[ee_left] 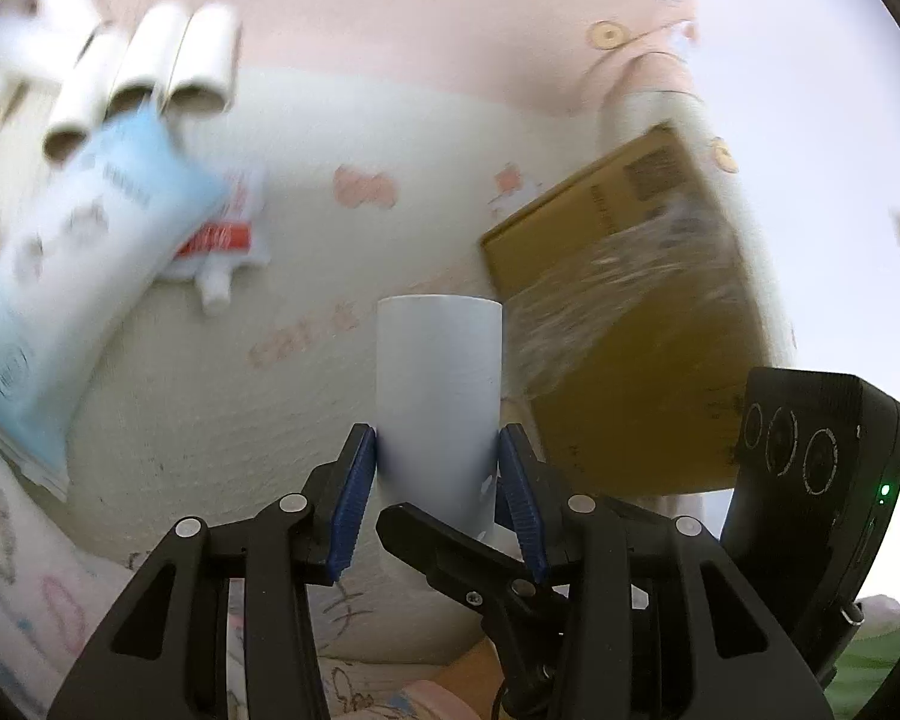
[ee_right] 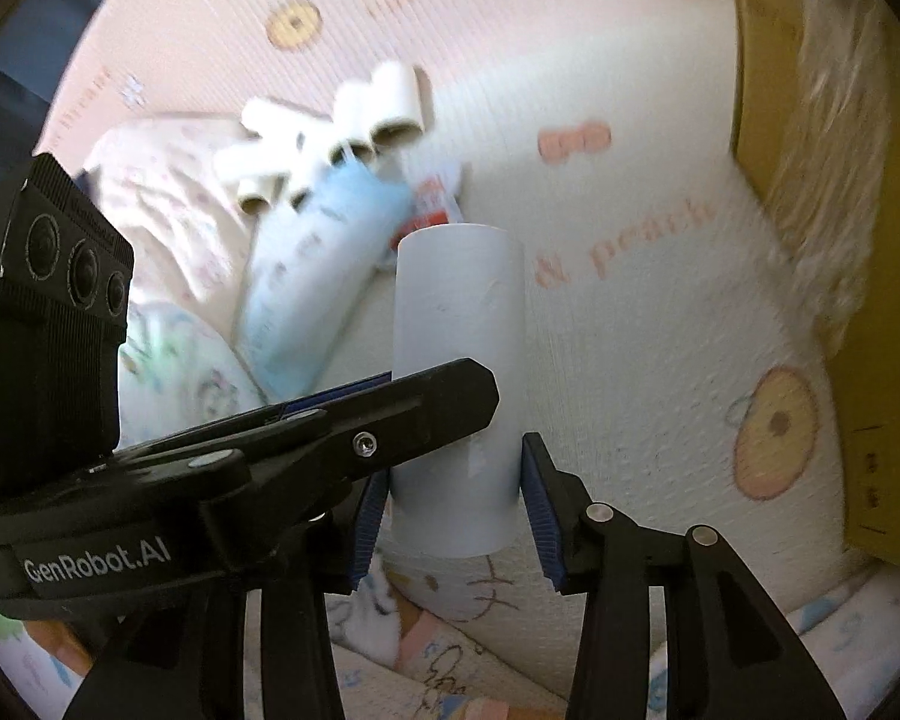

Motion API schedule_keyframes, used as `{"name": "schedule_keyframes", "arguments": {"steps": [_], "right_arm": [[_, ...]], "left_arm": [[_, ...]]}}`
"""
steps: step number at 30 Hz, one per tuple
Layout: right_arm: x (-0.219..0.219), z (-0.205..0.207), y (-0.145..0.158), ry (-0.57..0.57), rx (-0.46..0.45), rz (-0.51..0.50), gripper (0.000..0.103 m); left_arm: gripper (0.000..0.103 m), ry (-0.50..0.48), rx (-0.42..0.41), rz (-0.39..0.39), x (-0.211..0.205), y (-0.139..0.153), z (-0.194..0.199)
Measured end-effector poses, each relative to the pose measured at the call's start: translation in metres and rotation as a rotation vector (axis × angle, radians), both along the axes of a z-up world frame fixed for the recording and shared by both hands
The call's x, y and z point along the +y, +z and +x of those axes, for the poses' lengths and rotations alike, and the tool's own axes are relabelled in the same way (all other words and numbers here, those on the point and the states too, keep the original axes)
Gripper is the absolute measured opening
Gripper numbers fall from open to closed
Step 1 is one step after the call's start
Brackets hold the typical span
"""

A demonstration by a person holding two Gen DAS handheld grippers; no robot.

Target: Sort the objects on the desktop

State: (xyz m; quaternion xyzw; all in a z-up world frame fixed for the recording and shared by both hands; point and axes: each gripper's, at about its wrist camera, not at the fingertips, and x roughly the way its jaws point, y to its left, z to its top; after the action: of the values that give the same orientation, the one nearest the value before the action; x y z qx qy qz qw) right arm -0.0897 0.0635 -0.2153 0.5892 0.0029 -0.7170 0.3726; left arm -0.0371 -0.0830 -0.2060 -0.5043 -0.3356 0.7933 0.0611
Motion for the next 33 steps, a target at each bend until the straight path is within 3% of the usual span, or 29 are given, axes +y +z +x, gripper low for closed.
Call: {"name": "schedule_keyframes", "arguments": {"steps": [11,21,33], "right_arm": [[0.037,-0.004,0.068,-0.063,0.169,-0.084,0.041],[0.076,-0.013,0.124,-0.133,0.303,-0.104,0.041],[0.105,-0.042,0.185,-0.190,0.468,-0.137,0.040]], "left_arm": [[0.047,-0.054,0.126,-0.109,0.047,0.078,-0.017],[0.047,-0.146,0.245,-0.137,0.080,0.132,-0.039],[0.047,-0.258,0.404,-0.268,0.127,0.195,-0.079]]}}
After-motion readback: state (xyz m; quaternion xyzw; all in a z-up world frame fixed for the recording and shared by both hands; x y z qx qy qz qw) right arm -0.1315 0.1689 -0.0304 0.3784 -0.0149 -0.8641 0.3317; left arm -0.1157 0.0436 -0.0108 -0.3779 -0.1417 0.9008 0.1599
